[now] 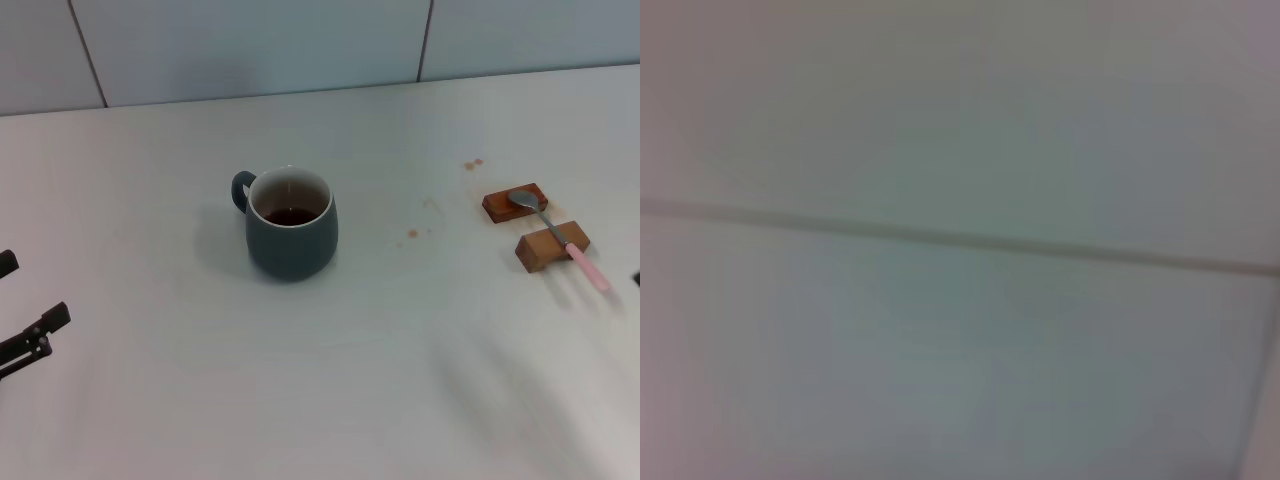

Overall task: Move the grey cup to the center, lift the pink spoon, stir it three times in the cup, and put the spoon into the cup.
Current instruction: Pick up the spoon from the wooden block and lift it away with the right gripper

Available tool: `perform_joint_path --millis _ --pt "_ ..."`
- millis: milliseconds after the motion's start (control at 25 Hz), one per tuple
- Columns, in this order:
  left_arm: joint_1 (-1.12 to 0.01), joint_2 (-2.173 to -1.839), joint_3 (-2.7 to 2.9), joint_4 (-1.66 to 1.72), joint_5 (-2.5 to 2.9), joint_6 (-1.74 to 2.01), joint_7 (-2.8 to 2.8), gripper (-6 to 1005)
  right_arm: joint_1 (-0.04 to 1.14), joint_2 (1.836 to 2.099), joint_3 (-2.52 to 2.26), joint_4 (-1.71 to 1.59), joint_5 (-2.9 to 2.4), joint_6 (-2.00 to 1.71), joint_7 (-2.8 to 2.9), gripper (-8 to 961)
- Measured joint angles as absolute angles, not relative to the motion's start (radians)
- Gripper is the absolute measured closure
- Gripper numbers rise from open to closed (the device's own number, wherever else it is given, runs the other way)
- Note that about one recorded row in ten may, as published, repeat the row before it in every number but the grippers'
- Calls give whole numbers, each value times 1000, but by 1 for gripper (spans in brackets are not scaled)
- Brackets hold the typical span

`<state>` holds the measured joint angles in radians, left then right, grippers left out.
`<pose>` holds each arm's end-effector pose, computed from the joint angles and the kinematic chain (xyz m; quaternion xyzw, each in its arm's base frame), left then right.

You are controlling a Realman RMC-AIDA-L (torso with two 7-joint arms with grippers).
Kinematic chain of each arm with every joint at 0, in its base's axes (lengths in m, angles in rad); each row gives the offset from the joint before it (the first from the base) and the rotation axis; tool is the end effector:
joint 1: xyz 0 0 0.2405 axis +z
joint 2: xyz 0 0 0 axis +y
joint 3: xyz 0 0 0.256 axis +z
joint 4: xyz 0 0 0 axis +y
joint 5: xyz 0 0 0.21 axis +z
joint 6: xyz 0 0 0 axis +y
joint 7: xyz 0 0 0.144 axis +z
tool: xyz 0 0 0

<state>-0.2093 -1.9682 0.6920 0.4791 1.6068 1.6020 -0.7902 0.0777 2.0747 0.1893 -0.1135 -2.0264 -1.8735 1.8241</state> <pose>-0.3541 0.2472 0.0493 -0.8905 -0.1232 -0.2814 0.3357 0.3561 0.1571 0.0184 -0.4543 0.5975 0.6466 0.1363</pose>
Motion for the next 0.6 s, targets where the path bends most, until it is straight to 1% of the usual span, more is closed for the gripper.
perform_joint_path --millis 160,600 --pt "-209 -1967 682 480 1604 1604 -790 152 67 2071 216 -173 -2030 -1766 1951 147" --pt "-215 -1968 680 482 1603 1601 -790 153 85 2068 199 -178 -2071 -1645 1963 148"
